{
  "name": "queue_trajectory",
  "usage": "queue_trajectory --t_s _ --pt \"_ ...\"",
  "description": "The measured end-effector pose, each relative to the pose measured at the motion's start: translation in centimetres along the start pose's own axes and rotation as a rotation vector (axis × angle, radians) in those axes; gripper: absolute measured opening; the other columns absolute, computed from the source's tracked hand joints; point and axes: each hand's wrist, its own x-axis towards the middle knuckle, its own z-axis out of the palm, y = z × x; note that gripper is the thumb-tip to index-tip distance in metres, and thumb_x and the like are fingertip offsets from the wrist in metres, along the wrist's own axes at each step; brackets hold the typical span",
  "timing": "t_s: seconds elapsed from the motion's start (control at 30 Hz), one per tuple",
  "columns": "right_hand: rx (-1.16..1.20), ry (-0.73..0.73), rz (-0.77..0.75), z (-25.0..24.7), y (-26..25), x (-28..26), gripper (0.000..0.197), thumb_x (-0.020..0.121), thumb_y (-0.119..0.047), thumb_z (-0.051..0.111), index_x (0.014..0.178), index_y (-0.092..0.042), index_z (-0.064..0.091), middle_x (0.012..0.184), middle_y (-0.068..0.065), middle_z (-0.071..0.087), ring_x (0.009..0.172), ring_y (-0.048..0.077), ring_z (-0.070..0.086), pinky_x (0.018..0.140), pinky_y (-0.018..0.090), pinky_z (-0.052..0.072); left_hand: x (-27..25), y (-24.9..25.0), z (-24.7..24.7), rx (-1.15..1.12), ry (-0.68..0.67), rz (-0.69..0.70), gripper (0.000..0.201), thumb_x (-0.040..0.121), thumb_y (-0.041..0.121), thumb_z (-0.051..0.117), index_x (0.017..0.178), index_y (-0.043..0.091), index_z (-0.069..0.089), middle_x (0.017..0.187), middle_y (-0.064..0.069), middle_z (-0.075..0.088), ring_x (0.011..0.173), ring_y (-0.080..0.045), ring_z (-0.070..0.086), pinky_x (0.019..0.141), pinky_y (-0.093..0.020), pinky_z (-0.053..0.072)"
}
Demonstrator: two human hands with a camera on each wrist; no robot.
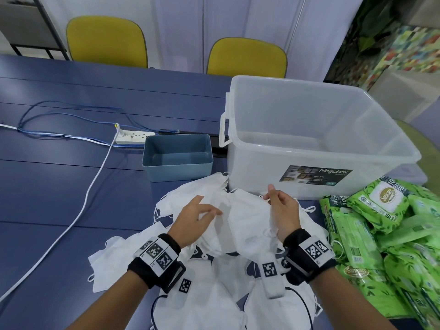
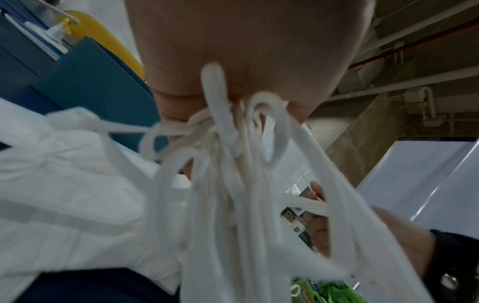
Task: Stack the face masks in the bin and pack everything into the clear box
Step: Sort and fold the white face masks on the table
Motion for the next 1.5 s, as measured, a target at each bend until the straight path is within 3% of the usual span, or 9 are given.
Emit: queue_trajectory --t_s 0.13,0.4,0.57,0.77,0.87,0.97,1.1,1.33,1.5 --pt "0.150 0.061 0.126 0.9 0.6 -0.6 0.044 0.093 -0.037 0.059 0.053 -0.019 0.059 0.064 0.003 0.054 0.066 0.015 0.048 0.070 0.030 0.039 -0.1 0.8 0.7 -0.074 -0.059 -0.127 0.054 0.082 0.059 0.034 0.100 0.025 0.073 0.129 -0.006 0.044 0.136 -0.014 0.031 0.091 -0.021 0.026" --pt "0.276 0.100 0.161 0.9 0.4 -1.3 0.044 0.092 -0.040 0.059 0.057 -0.014 0.052 0.056 0.000 0.049 0.056 0.015 0.042 0.059 0.028 0.038 -0.3 0.4 0.5 -0.170 0.012 -0.133 0.074 0.067 0.090 0.024 0.081 0.036 0.074 0.120 -0.002 0.053 0.124 -0.015 0.045 0.109 -0.036 0.030" --pt "0.188 0.126 0.128 1.9 1.5 -1.8 0.046 0.092 -0.038 0.060 0.062 -0.005 0.049 0.047 -0.004 0.033 0.046 0.007 0.036 0.056 0.025 0.031 -1.0 2.8 0.6 -0.279 -0.127 -0.032 0.038 0.082 0.060 0.054 0.080 0.027 0.073 0.130 -0.001 0.054 0.133 -0.001 0.028 0.100 -0.022 0.024" --pt "0.129 -0.133 0.134 2.0 2.7 -2.2 0.085 0.072 -0.069 0.065 0.074 0.014 0.050 0.067 0.011 0.044 0.068 0.019 0.043 0.069 0.033 0.036 -0.2 1.7 1.2 -0.117 -0.022 0.040 0.009 0.084 0.024 0.071 0.092 0.021 0.074 0.116 0.004 0.057 0.107 -0.009 0.057 0.091 -0.022 0.041" --pt "0.103 -0.247 0.106 1.1 2.6 -2.1 0.071 0.077 -0.058 0.069 0.082 0.012 0.062 0.070 0.015 0.059 0.071 0.021 0.052 0.073 0.035 0.043 -0.2 1.2 0.5 -0.105 0.007 0.026 0.022 0.082 0.036 0.070 0.095 0.020 0.074 0.114 0.002 0.059 0.109 -0.013 0.057 0.096 -0.029 0.043" --pt "0.111 -0.167 0.092 -0.5 1.6 -1.5 0.020 0.092 -0.021 0.062 0.087 -0.005 0.074 0.075 -0.006 0.070 0.064 -0.004 0.060 0.066 0.009 0.046 -0.1 0.5 -0.2 -0.078 0.066 0.013 0.053 0.072 0.059 0.059 0.090 0.012 0.074 0.106 -0.001 0.060 0.106 -0.016 0.057 0.095 -0.035 0.044" --pt "-0.063 -0.096 0.092 -2.2 2.8 0.2 0.010 0.089 -0.014 0.065 0.083 -0.014 0.073 0.091 0.001 0.071 0.084 0.003 0.063 0.071 0.007 0.043 -0.1 0.6 -0.8 -0.135 0.133 -0.031 0.011 0.085 0.028 0.069 0.082 0.019 0.073 0.104 -0.001 0.062 0.108 -0.019 0.057 0.098 -0.038 0.044" --pt "-0.436 -0.184 -0.048 -2.2 5.0 -0.1 0.048 0.084 -0.065 0.053 0.102 -0.023 0.068 0.120 -0.001 0.061 0.117 0.014 0.051 0.105 0.032 0.037 -0.3 1.2 -0.6 -0.249 0.167 -0.045 0.007 0.085 0.022 0.069 0.082 0.019 0.074 0.104 -0.001 0.064 0.103 -0.011 0.059 0.089 -0.028 0.043" --pt "-0.366 -0.383 -0.133 0.0 1.6 -3.0 0.054 0.066 -0.062 0.073 0.104 -0.025 0.062 0.103 -0.011 0.061 0.092 0.008 0.060 0.079 0.023 0.051 0.0 0.9 -0.2 -0.253 0.170 -0.055 0.005 0.081 0.028 0.073 0.084 0.024 0.076 0.102 0.010 0.067 0.127 -0.020 0.046 0.107 -0.039 0.037"
